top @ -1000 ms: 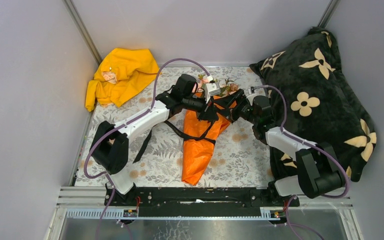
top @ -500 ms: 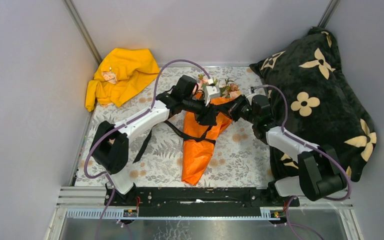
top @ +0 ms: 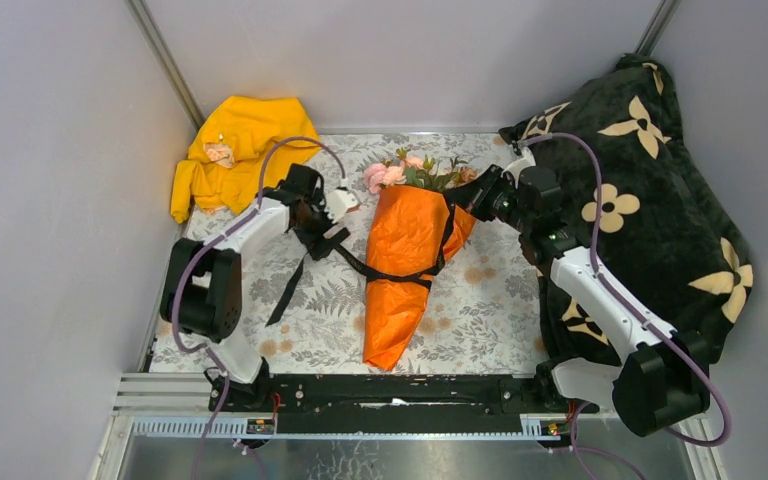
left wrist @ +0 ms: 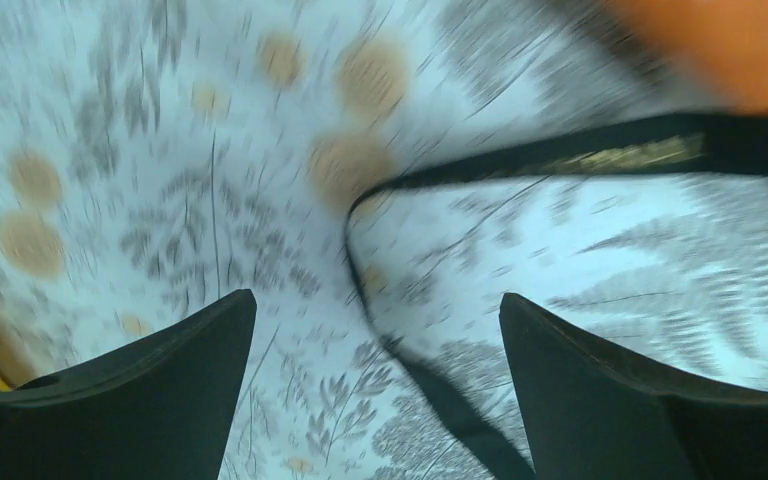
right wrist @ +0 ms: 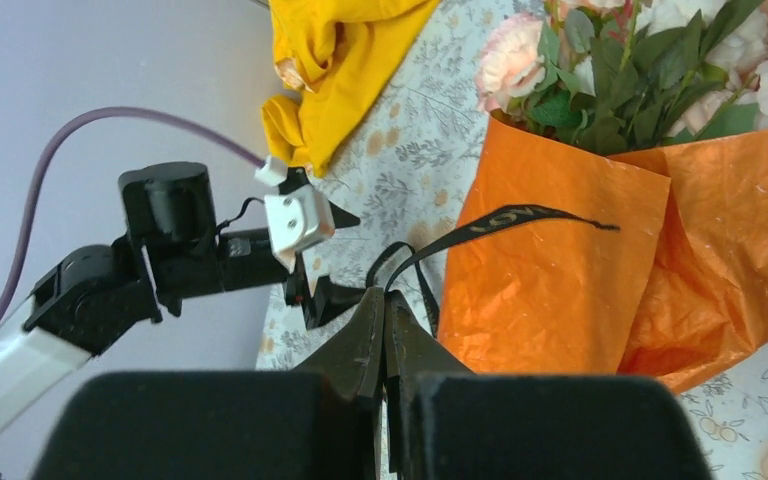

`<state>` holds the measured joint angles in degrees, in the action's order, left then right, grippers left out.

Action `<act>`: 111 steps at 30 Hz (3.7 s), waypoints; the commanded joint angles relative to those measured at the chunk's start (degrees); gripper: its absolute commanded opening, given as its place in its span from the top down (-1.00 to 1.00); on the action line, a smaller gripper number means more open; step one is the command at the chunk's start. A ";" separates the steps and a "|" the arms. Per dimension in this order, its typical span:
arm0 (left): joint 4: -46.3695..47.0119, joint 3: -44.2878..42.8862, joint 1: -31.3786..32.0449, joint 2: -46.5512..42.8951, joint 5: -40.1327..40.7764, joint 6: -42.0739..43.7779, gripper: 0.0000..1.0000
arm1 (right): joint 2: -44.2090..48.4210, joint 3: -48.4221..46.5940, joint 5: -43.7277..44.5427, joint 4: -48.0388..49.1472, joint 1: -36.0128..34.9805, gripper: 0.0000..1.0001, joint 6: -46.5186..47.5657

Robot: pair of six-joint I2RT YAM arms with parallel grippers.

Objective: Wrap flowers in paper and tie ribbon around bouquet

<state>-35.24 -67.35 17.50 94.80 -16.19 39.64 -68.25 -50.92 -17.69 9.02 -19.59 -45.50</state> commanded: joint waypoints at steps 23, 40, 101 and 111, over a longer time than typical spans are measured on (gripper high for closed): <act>7.52 8.08 -7.66 0.41 4.22 -3.94 1.00 | -1.62 -17.26 -4.31 -13.56 -0.36 1.00 17.06; -3.34 -0.43 9.74 -11.92 -7.10 -13.70 1.00 | -14.76 -31.54 -2.97 -15.88 -11.44 1.00 20.76; -25.49 -21.02 16.41 -23.73 -7.28 -16.88 1.00 | 3.84 1.12 18.03 -40.33 -10.53 1.00 10.34; -26.88 -21.28 21.31 -30.55 -9.17 -20.05 1.00 | 2.58 -2.75 29.95 -53.26 -13.13 -0.61 10.39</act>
<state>-59.51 -88.58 38.39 66.13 -23.44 22.24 -66.59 -47.70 3.09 -36.18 -32.14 -35.70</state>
